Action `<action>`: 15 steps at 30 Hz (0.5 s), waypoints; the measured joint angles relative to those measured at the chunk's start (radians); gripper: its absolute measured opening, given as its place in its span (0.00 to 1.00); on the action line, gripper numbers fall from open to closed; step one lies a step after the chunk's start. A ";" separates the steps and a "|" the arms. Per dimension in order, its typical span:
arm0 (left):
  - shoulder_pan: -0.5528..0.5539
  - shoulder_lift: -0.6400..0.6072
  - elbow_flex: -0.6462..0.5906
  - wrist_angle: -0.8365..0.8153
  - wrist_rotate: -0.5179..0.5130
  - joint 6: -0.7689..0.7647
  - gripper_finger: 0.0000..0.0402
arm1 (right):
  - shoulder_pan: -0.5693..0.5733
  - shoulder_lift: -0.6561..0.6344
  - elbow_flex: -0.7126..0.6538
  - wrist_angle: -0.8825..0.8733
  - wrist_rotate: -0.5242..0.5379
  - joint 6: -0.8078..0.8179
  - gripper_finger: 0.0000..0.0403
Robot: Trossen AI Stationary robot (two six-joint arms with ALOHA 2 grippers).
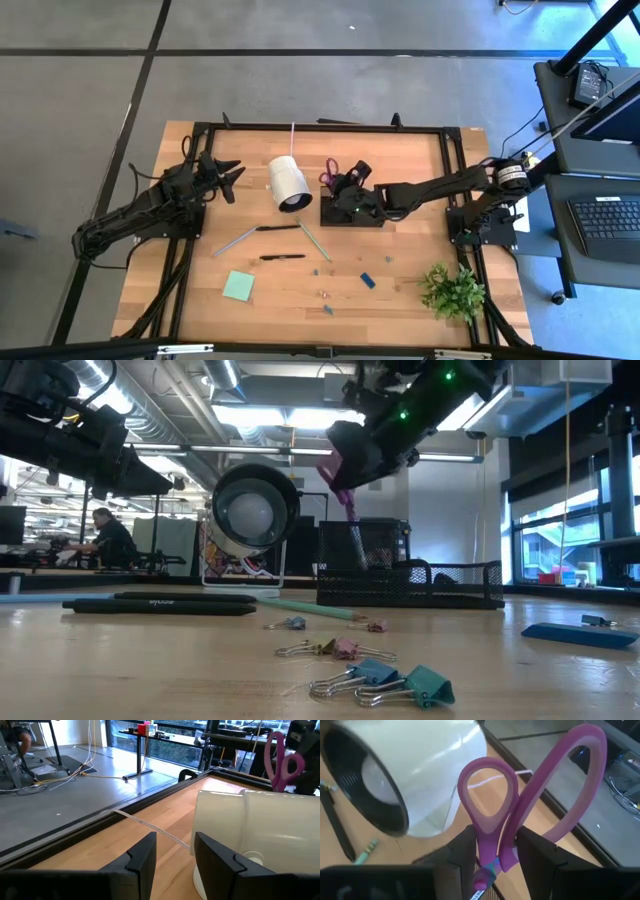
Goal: Pick and place office supplies into organizer
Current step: Put the purple scissors into the black desk organizer
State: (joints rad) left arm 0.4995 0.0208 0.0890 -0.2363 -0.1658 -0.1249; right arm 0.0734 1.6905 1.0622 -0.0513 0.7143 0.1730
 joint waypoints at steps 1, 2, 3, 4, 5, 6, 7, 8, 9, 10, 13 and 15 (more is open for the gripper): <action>0.000 0.000 0.000 0.000 0.000 0.000 0.32 | 0.001 0.008 0.000 0.000 0.000 -0.001 0.33; 0.000 0.000 0.000 0.000 0.000 0.000 0.32 | 0.003 0.014 0.000 -0.003 -0.001 -0.001 0.33; 0.000 0.000 0.000 0.000 0.000 0.000 0.32 | 0.003 0.020 0.000 -0.004 0.000 0.000 0.33; 0.000 0.000 0.000 0.000 0.000 0.000 0.32 | 0.003 0.024 0.000 -0.003 -0.001 0.000 0.33; 0.000 0.000 0.000 0.000 0.000 0.000 0.32 | 0.003 0.025 0.000 -0.009 -0.001 0.000 0.33; 0.000 0.000 0.000 0.000 0.000 0.000 0.32 | 0.003 0.025 0.000 -0.014 0.000 0.000 0.33; 0.000 0.000 0.000 0.000 0.000 0.000 0.32 | 0.003 0.026 0.000 -0.014 0.000 0.001 0.33; 0.000 0.000 0.000 0.000 0.000 0.000 0.32 | 0.003 0.026 0.000 -0.017 0.000 0.001 0.33; 0.000 0.000 0.000 0.000 0.000 0.000 0.32 | 0.003 0.027 0.000 -0.021 0.000 0.001 0.33; 0.000 0.000 0.000 0.000 0.000 0.000 0.32 | 0.003 0.027 0.000 -0.023 -0.001 0.001 0.33; 0.000 0.000 0.000 0.000 0.000 0.000 0.32 | 0.003 0.027 0.000 -0.025 0.000 0.003 0.33; 0.000 0.000 0.000 0.000 0.000 0.000 0.32 | 0.003 0.027 0.000 -0.033 -0.001 0.011 0.33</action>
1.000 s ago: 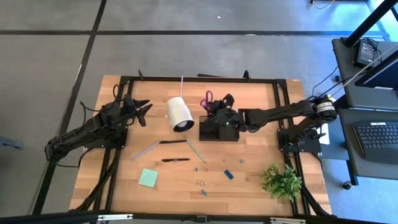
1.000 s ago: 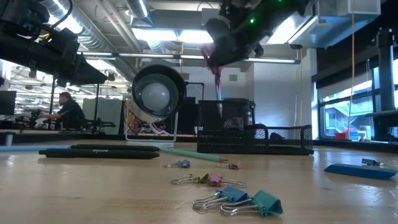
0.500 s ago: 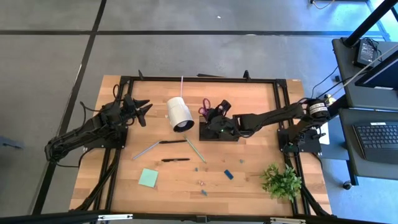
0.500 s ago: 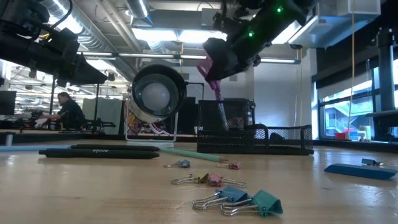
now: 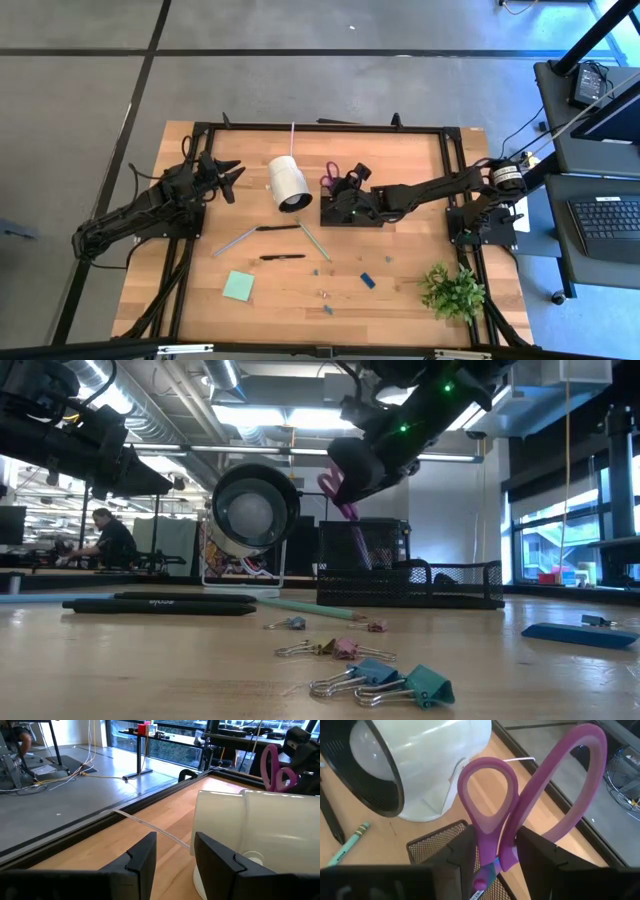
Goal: Pick and place office supplies into organizer
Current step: Put the purple scissors into the black desk organizer
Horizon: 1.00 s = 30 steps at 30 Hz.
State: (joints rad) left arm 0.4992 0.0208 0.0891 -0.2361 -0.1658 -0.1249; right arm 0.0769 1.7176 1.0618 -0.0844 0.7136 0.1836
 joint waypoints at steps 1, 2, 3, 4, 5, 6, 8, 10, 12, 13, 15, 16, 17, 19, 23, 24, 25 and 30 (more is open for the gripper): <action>0.000 0.000 0.000 0.000 0.000 0.000 0.32 | 0.000 0.000 0.000 0.002 0.000 0.010 0.33; 0.000 0.000 0.000 0.000 0.000 0.000 0.32 | 0.000 0.000 0.000 0.002 0.000 0.022 0.33; 0.000 0.000 0.000 0.000 0.000 0.000 0.32 | 0.000 0.000 0.000 0.002 -0.004 0.024 0.33; 0.000 0.000 0.000 0.000 0.000 0.000 0.32 | 0.000 0.000 0.000 0.001 -0.013 0.024 0.33; 0.000 0.000 0.000 0.000 0.000 0.000 0.32 | 0.000 0.000 0.000 0.000 -0.025 0.021 0.34; 0.000 0.000 0.000 0.000 0.000 0.000 0.32 | -0.001 0.000 0.000 0.001 -0.042 0.017 0.34; 0.000 0.000 0.000 0.000 0.000 0.000 0.32 | 0.000 0.000 0.000 0.001 -0.069 0.018 0.36; 0.000 0.000 0.000 0.000 0.000 0.000 0.32 | 0.000 0.000 0.000 0.001 -0.077 0.021 0.38; 0.000 0.000 0.000 0.000 0.000 0.000 0.32 | 0.000 0.000 0.000 0.001 -0.081 0.021 0.40; 0.000 0.000 0.000 0.000 0.000 0.000 0.32 | 0.000 0.000 0.000 0.001 -0.082 0.021 0.41; 0.000 0.000 0.000 0.000 0.000 0.000 0.32 | 0.000 0.000 0.000 0.001 -0.083 0.024 0.43; 0.000 0.000 0.000 0.000 0.000 -0.001 0.32 | 0.000 0.000 0.000 0.000 -0.083 0.024 0.44; 0.000 0.000 0.000 0.000 0.000 -0.001 0.32 | 0.000 0.000 0.000 0.000 -0.083 0.024 0.44; 0.000 0.000 0.000 0.000 0.000 -0.001 0.32 | 0.000 0.000 0.000 -0.003 -0.083 0.025 0.46; 0.000 0.000 0.000 0.000 0.000 -0.001 0.32 | 0.000 0.000 0.000 -0.004 -0.083 0.024 0.47; 0.000 0.000 0.000 0.000 0.000 -0.001 0.32 | 0.000 0.000 0.000 -0.004 -0.082 0.025 0.47; 0.000 0.000 0.000 0.000 0.000 -0.001 0.32 | 0.000 0.000 0.000 -0.002 -0.082 0.025 0.47; 0.000 0.000 0.000 0.000 0.000 -0.001 0.32 | 0.010 -0.016 0.000 0.033 -0.082 0.017 0.47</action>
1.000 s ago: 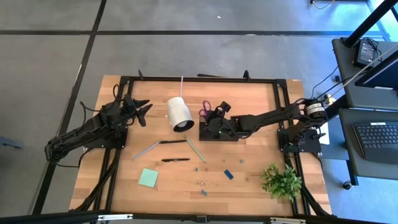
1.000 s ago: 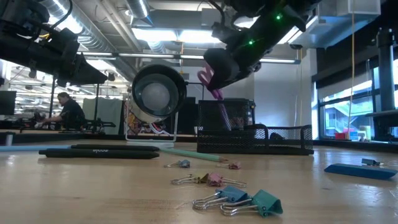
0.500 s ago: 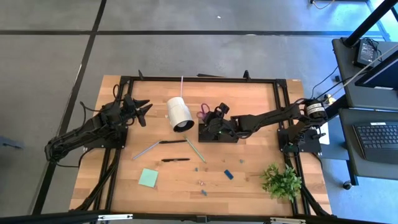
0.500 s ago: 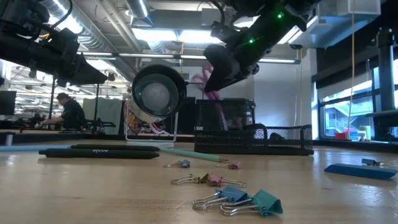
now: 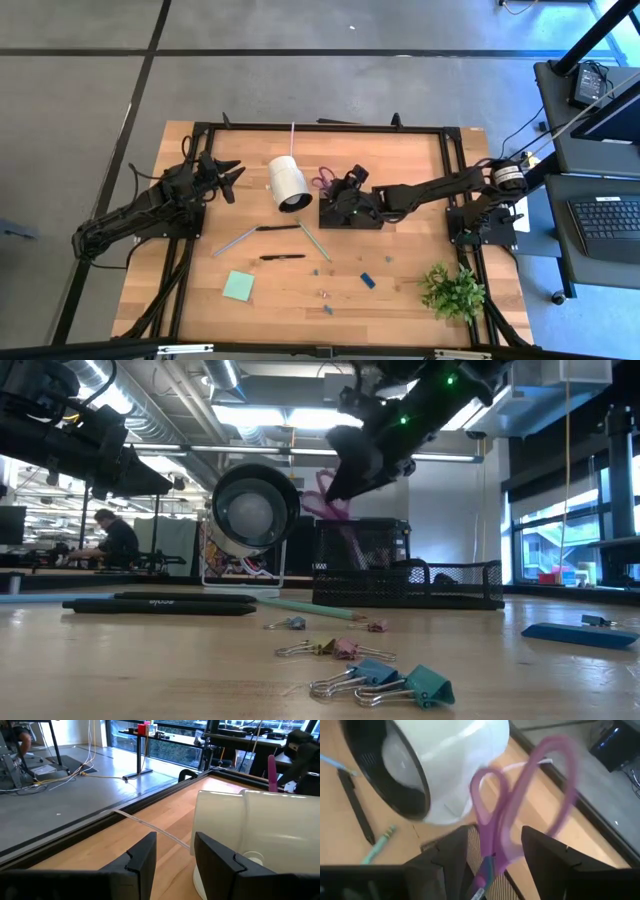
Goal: Pick and place office supplies into organizer
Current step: Put the purple scissors into the black desk organizer, then put the blue eraser into the black desk organizer
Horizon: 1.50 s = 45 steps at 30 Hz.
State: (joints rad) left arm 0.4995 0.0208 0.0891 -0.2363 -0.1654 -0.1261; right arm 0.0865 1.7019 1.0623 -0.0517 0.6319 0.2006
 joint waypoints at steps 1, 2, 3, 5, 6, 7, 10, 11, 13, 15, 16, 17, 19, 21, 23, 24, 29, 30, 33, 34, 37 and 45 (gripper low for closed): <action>0.000 0.000 0.000 0.000 0.000 0.000 0.32 | 0.003 -0.009 0.000 -0.002 0.000 0.000 0.47; 0.000 0.000 0.000 0.000 0.000 0.000 0.32 | 0.006 -0.017 0.000 -0.006 0.000 0.000 0.47; 0.000 0.000 0.000 0.000 0.000 0.000 0.32 | 0.009 -0.025 0.000 -0.003 0.000 0.000 0.47; 0.000 0.000 0.000 0.000 0.000 0.000 0.32 | 0.015 -0.040 0.000 -0.006 0.000 0.000 0.47; 0.000 0.000 0.000 0.000 0.000 0.000 0.32 | 0.017 -0.049 0.000 -0.007 0.000 0.000 0.47; 0.000 0.000 0.000 0.000 0.000 0.001 0.32 | 0.019 -0.059 0.000 -0.008 0.001 -0.001 0.47; 0.000 0.000 0.000 0.000 0.000 0.001 0.32 | 0.027 -0.095 0.000 -0.017 0.002 0.003 0.47; 0.000 0.000 0.000 0.000 0.000 0.001 0.32 | 0.031 -0.110 0.000 -0.022 0.002 0.010 0.47; 0.000 0.000 0.000 0.000 0.000 0.001 0.32 | 0.039 -0.147 0.000 -0.047 -0.001 0.061 0.47; 0.000 0.000 0.000 0.000 0.000 0.001 0.32 | 0.047 -0.186 0.000 -0.071 -0.025 0.128 0.47; 0.000 0.000 0.000 0.000 0.000 0.001 0.32 | 0.050 -0.203 0.001 -0.079 -0.050 0.163 0.47; 0.000 0.000 0.000 0.000 0.000 0.001 0.32 | 0.053 -0.220 0.001 -0.093 -0.077 0.196 0.47; 0.000 0.000 0.000 0.000 0.000 0.001 0.32 | 0.058 -0.243 0.001 -0.099 -0.130 0.242 0.47; 0.000 0.000 0.000 0.000 0.000 0.001 0.32 | 0.065 -0.254 0.001 -0.097 -0.172 0.272 0.47; 0.000 0.000 0.000 0.000 0.000 0.000 0.32 | 0.075 -0.255 0.001 -0.099 -0.205 0.291 0.47; 0.000 0.000 0.000 0.000 0.000 0.000 0.32 | 0.080 -0.255 0.001 -0.103 -0.224 0.292 0.47; 0.000 0.000 0.000 0.000 0.004 0.000 0.32 | 0.106 -0.246 0.001 -0.158 -0.324 0.360 0.47; 0.000 0.000 0.000 0.000 0.009 0.000 0.32 | 0.111 -0.247 0.001 -0.187 -0.358 0.404 0.47; 0.000 0.000 0.000 0.000 0.026 -0.008 0.32 | 0.129 -0.247 0.001 -0.321 -0.467 0.585 0.47; 0.000 0.000 0.000 0.000 0.029 -0.008 0.32 | 0.138 -0.247 0.000 -0.363 -0.502 0.649 0.47; 0.000 0.000 0.000 0.000 0.029 -0.009 0.32 | 0.173 -0.236 0.001 -0.486 -0.558 0.792 0.47; 0.000 0.001 0.000 0.000 0.029 0.013 0.32 | 0.271 -0.165 0.000 -0.569 -0.566 0.942 0.46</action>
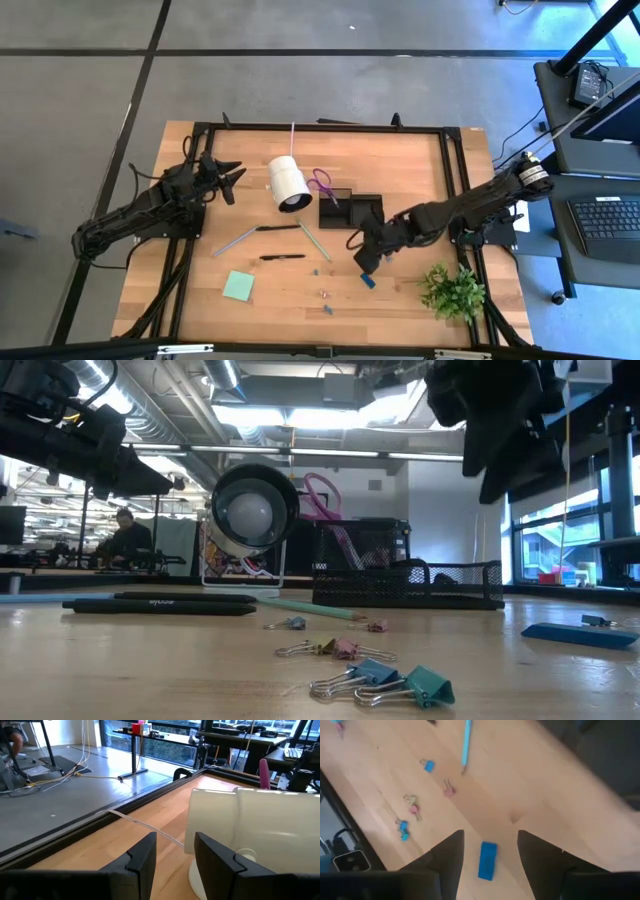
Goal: Pick and place office supplies into organizer
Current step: Put the blue eraser into the black desk organizer
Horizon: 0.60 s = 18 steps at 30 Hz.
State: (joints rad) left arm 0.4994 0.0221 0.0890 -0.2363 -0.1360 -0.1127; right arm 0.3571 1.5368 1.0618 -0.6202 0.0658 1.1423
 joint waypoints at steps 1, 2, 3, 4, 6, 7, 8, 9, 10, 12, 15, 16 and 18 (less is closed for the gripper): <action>0.000 0.002 0.000 0.000 0.000 0.000 0.32 | 0.009 0.016 0.000 0.003 0.000 0.008 0.45; 0.000 0.003 0.000 0.000 0.000 0.001 0.32 | 0.017 0.034 0.000 0.008 0.000 0.017 0.44; 0.000 0.003 0.000 0.000 0.000 0.001 0.32 | 0.023 0.052 0.000 0.015 -0.002 0.031 0.44; 0.000 0.003 0.000 0.000 0.000 0.002 0.32 | 0.029 0.071 0.000 0.020 -0.014 0.036 0.43; 0.000 0.003 0.000 0.000 0.000 0.003 0.32 | 0.038 0.106 0.000 0.031 -0.055 0.057 0.41; 0.000 0.003 0.000 0.000 0.000 0.002 0.32 | 0.041 0.123 0.000 0.031 -0.076 0.065 0.40; 0.000 0.003 0.000 0.000 0.000 -0.002 0.32 | 0.045 0.139 0.000 0.033 -0.098 0.080 0.40; 0.000 0.003 0.000 0.000 0.000 -0.002 0.32 | 0.050 0.155 0.000 0.034 -0.113 0.086 0.40; 0.000 0.004 0.000 0.000 0.000 -0.003 0.32 | 0.055 0.170 0.000 0.034 -0.125 0.086 0.39; 0.000 0.004 0.000 0.000 0.000 -0.003 0.32 | 0.061 0.192 0.000 0.034 -0.146 0.087 0.40; 0.000 0.004 0.000 0.000 -0.001 -0.004 0.32 | 0.061 0.213 0.000 0.047 -0.167 0.086 0.40; 0.000 0.004 0.000 0.000 -0.002 -0.004 0.32 | 0.061 0.218 0.000 0.046 -0.168 0.085 0.40; 0.000 0.004 0.000 0.000 -0.002 -0.004 0.32 | 0.060 0.222 0.000 0.057 -0.172 0.086 0.42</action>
State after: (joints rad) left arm 0.4995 0.0261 0.0891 -0.2363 -0.1375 -0.1165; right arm 0.4168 1.7587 1.0618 -0.5634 -0.1062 1.2284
